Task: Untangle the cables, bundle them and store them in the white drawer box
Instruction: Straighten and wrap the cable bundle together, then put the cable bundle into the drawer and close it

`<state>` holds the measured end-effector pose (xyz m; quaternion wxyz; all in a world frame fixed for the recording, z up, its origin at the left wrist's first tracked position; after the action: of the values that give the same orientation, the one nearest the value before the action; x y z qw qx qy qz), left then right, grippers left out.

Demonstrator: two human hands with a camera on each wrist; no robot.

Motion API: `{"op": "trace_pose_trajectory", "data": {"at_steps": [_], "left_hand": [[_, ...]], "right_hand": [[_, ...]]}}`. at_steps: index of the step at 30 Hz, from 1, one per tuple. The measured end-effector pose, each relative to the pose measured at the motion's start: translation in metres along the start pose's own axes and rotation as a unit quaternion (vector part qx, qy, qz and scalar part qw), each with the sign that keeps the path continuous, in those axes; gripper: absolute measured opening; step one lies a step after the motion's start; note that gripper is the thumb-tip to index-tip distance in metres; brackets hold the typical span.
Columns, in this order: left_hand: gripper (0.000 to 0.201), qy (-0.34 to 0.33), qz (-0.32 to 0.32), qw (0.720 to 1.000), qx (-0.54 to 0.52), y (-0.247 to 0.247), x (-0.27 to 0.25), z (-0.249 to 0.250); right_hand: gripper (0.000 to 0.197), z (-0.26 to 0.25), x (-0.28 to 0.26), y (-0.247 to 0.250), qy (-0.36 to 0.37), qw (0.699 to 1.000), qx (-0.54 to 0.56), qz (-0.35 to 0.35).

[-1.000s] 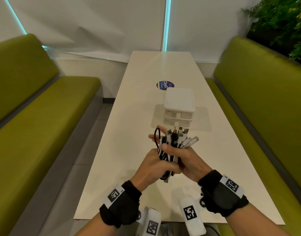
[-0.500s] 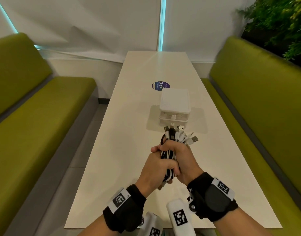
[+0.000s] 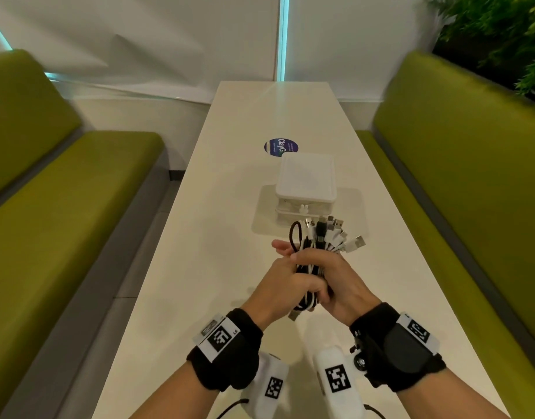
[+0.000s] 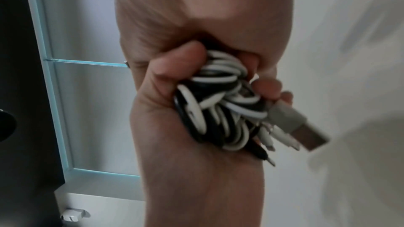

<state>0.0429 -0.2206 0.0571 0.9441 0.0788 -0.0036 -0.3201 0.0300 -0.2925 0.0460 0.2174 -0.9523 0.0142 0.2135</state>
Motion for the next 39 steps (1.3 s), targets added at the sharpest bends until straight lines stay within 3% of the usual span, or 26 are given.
{"op": "trace_pose_trajectory", "data": {"at_steps": [3, 9, 12, 13, 16, 18, 21, 23, 26, 29, 39], "left_hand": [[0.009, 0.031, -0.040, 0.997, 0.050, 0.000, 0.027, -0.014], [0.033, 0.061, -0.086, 0.988, 0.117, 0.002, 0.061, -0.028], [0.081, 0.113, -0.094, 0.979, 0.144, 0.019, 0.060, -0.044], [0.089, 0.120, -0.076, 0.979, 0.144, 0.029, 0.060, -0.047], [0.071, 0.103, 0.057, 0.983, 0.139, 0.063, 0.068, -0.053], [0.075, 0.110, 0.139, 0.978, 0.114, 0.077, 0.077, -0.062], [0.088, 0.121, 0.152, 0.979, 0.061, 0.073, 0.094, -0.073], [0.086, 0.106, 0.141, 0.983, 0.048, 0.068, 0.104, -0.073], [0.064, 0.068, 0.118, 0.990, 0.042, 0.059, 0.111, -0.067], [0.065, 0.061, 0.119, 0.990, 0.034, 0.059, 0.100, -0.069], [0.079, 0.074, 0.115, 0.990, 0.047, 0.037, -0.028, -0.075]], "right_hand": [[0.027, -0.008, 0.014, 0.014, 0.021, 0.998, -0.030, 0.059], [0.020, -0.021, 0.042, 0.039, 0.039, 0.992, -0.047, 0.114], [0.012, -0.023, 0.054, 0.064, 0.042, 0.985, -0.006, 0.170], [0.013, -0.025, 0.055, 0.073, 0.044, 0.981, 0.002, 0.187], [0.006, -0.032, 0.058, 0.099, 0.058, 0.968, 0.007, 0.243], [0.002, -0.036, 0.060, 0.112, 0.073, 0.957, -0.004, 0.282], [0.009, -0.040, 0.067, 0.122, 0.091, 0.944, -0.042, 0.315], [0.016, -0.040, 0.074, 0.123, 0.086, 0.942, -0.075, 0.316], [0.020, -0.037, 0.084, 0.114, 0.056, 0.958, -0.099, 0.264], [0.030, -0.028, 0.082, 0.110, 0.035, 0.965, -0.111, 0.236], [0.030, 0.031, 0.001, 0.072, 0.027, 0.968, -0.137, 0.208]]}}
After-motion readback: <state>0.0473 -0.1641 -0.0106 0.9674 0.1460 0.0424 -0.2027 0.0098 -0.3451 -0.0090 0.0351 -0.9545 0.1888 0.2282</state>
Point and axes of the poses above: each hand's wrist, its own x-axis towards the middle knuckle, its own y-axis out of the back of the hand, z = x × y, the point moved 6 cm from there along x, towards the middle knuckle, and after that the axes turned 5 degrees about -y, right-handed, at the moved point
